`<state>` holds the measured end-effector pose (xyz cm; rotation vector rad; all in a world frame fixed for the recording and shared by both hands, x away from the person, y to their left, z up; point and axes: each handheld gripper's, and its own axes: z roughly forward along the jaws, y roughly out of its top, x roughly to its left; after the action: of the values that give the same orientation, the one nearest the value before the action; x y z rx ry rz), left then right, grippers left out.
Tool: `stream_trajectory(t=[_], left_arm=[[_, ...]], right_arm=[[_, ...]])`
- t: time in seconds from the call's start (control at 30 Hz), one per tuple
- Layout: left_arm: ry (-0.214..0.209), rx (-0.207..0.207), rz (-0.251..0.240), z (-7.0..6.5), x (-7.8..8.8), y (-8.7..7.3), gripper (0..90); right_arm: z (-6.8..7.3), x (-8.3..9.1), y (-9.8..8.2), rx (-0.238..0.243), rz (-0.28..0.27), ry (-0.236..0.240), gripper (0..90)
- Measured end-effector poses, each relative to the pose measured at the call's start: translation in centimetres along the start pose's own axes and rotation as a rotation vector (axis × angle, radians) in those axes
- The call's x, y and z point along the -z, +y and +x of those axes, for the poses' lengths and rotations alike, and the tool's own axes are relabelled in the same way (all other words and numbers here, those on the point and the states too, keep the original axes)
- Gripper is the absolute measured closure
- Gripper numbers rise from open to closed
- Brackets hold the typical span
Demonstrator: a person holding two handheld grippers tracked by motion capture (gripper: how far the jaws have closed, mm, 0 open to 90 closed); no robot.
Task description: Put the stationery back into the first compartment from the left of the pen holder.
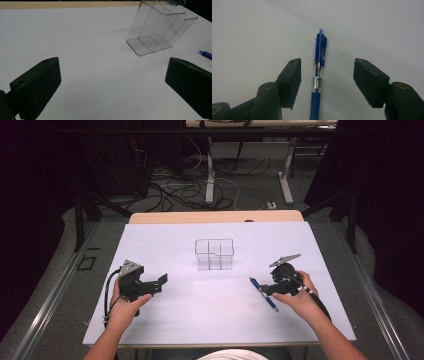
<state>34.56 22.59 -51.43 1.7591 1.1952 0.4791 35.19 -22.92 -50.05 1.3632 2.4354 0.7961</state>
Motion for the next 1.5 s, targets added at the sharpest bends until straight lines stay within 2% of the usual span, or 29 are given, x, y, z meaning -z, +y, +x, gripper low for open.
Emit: stream_trajectory(t=[0.27, 0.43, 0.47, 0.5, 0.53, 0.63, 0.77, 0.8, 0.83, 0.87, 0.9, 0.93, 0.97, 1.0, 1.03, 1.1, 1.13, 1.27, 1.3, 1.4, 1.47, 1.5], left_arm=[[-0.001, -0.003, 0.0, 0.0, -0.1, -0.1, 0.1], [0.003, 0.004, 0.008, 0.2, 0.0, -0.1, 0.1], [0.005, 0.005, 0.01, 0.2, 0.0, -0.2, 0.1], [0.007, 0.007, 0.009, 0.2, 0.0, -0.2, 0.2], [0.009, 0.007, 0.008, 0.2, -0.1, -0.2, 0.3], [0.01, 0.008, 0.009, 0.3, -0.1, -0.2, 0.3], [0.008, 0.01, 0.011, 0.3, -0.1, -0.2, 0.3], [0.008, 0.01, 0.012, 0.3, -0.1, -0.2, 0.3], [0.01, 0.007, 0.009, 0.3, -0.1, -0.2, 0.3], [0.01, 0.009, 0.01, 0.3, -0.1, -0.3, 0.3], [0.01, 0.009, 0.01, 0.3, -0.1, -0.3, 0.3], [0.01, 0.008, 0.01, 0.3, -0.1, -0.3, 0.3], [0.011, 0.01, 0.011, 0.3, -0.1, -0.3, 0.3], [0.01, 0.013, 0.013, 0.3, -0.1, -0.3, 0.3], [0.01, 0.013, 0.013, 0.3, -0.1, -0.3, 0.3], [0.01, 0.011, 0.012, 0.3, -0.1, -0.3, 0.3], [0.009, 0.01, 0.013, 0.3, -0.1, -0.3, 0.3], [0.01, 0.008, 0.011, 0.3, -0.1, -0.3, 0.2], [0.009, 0.008, 0.011, 0.3, -0.1, -0.3, 0.3], [0.009, 0.009, 0.012, 0.3, -0.1, -0.3, 0.3], [0.008, 0.009, 0.012, 0.3, -0.1, -0.3, 0.3], [0.007, 0.01, 0.012, 0.3, -0.1, -0.3, 0.2]], right_arm=[[0.2, -0.8, -0.4, -0.022, 0.073, 0.012, 55.1], [0.2, -1.4, -0.7, -0.036, 0.11, 0.022, 60.4], [0.3, -1.5, -0.7, -0.049, 0.116, 0.032, 60.7], [0.3, -1.6, -0.7, -0.067, 0.128, 0.021, 61.8], [0.2, -1.7, -0.9, -0.053, 0.106, 0.043, 62.3], [0.1, -1.8, -0.9, -0.053, 0.128, 0.041, 64.4], [0.1, -2.1, -0.9, -0.079, 0.127, 0.056, 66.3], [0.1, -2.5, -1.1, -0.088, 0.093, 0.07, 66.6], [0.1, -2.0, -0.7, -0.084, 0.205, 0.039, 66.8], [0.1, -2.9, -1.3, -0.095, 0.066, 0.062, 67.0], [0.1, -3.0, -1.2, -0.098, 0.076, 0.062, 67.6], [0.1, -2.6, -1.0, -0.092, 0.152, 0.043, 68.4], [0.0, -2.4, -0.8, -0.077, 0.196, 0.028, 69.5], [0.1, -3.1, -1.2, -0.104, 0.08, 0.076, 69.9], [0.1, -3.3, -1.3, -0.102, 0.059, 0.084, 70.4], [0.2, -2.9, -1.0, -0.109, 0.148, 0.054, 71.7], [0.1, -2.8, -1.0, -0.1, 0.171, 0.05, 72.1], [0.1, -3.2, -1.2, -0.087, 0.173, 0.046, 74.4], [0.3, -3.2, -1.1, -0.102, 0.169, 0.069, 74.9], [0.3, -3.3, -1.2, -0.103, 0.14, 0.076, 77.2], [0.3, -3.3, -1.2, -0.111, 0.163, 0.051, 79.2], [0.1, -3.2, -1.2, -0.094, 0.183, 0.037, 79.4]])
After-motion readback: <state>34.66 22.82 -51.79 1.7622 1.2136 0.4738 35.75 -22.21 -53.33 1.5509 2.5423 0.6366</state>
